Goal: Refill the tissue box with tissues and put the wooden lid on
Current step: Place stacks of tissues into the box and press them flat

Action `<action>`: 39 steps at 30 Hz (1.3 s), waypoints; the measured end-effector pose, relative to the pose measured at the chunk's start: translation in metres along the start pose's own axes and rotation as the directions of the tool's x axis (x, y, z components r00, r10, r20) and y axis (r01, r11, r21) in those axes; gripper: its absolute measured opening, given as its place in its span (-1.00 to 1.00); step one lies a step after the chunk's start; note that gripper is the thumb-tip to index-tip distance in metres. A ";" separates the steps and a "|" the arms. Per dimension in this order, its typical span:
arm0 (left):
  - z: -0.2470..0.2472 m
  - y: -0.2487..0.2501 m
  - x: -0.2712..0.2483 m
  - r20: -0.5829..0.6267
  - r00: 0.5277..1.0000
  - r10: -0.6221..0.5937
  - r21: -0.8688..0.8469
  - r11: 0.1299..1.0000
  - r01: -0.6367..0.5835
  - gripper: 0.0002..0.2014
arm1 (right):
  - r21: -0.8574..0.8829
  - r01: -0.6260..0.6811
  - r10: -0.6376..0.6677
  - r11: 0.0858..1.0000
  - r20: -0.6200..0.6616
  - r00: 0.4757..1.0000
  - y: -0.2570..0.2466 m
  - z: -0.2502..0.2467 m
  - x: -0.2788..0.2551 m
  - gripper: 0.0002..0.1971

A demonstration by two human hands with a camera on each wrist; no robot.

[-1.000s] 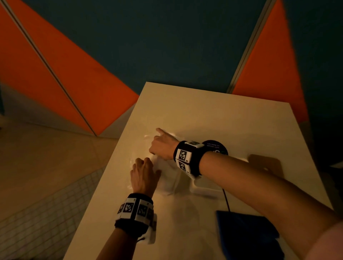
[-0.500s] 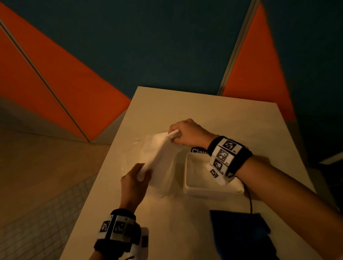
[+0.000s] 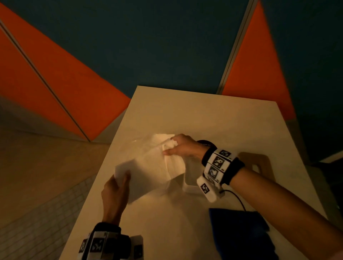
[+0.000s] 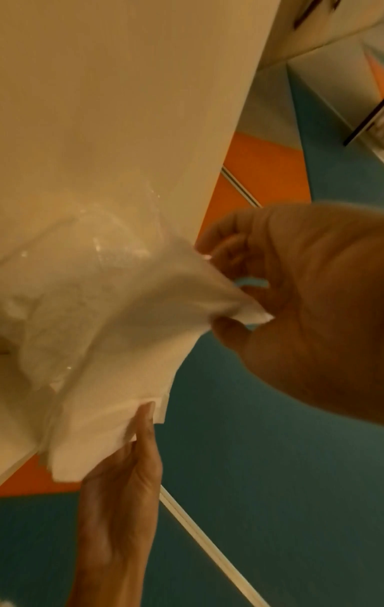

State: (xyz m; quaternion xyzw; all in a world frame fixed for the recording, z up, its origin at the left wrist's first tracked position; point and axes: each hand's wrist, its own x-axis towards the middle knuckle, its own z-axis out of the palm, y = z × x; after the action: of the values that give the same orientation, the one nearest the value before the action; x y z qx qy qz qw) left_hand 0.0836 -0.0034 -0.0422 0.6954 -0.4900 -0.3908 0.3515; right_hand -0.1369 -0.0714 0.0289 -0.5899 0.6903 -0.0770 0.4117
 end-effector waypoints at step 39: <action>0.068 0.085 -0.013 0.457 0.722 0.519 0.209 0.726 -0.655 -0.56 | 0.328 -0.014 0.210 0.945 -0.572 0.793 0.115 -0.038 -0.076 -0.63</action>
State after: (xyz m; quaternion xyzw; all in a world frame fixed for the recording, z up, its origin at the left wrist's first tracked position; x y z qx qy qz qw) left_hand -0.0141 -0.0214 0.0044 0.4655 -0.8068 -0.2836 0.2282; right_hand -0.2503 0.0146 0.0217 -0.4215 0.7983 -0.3406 0.2626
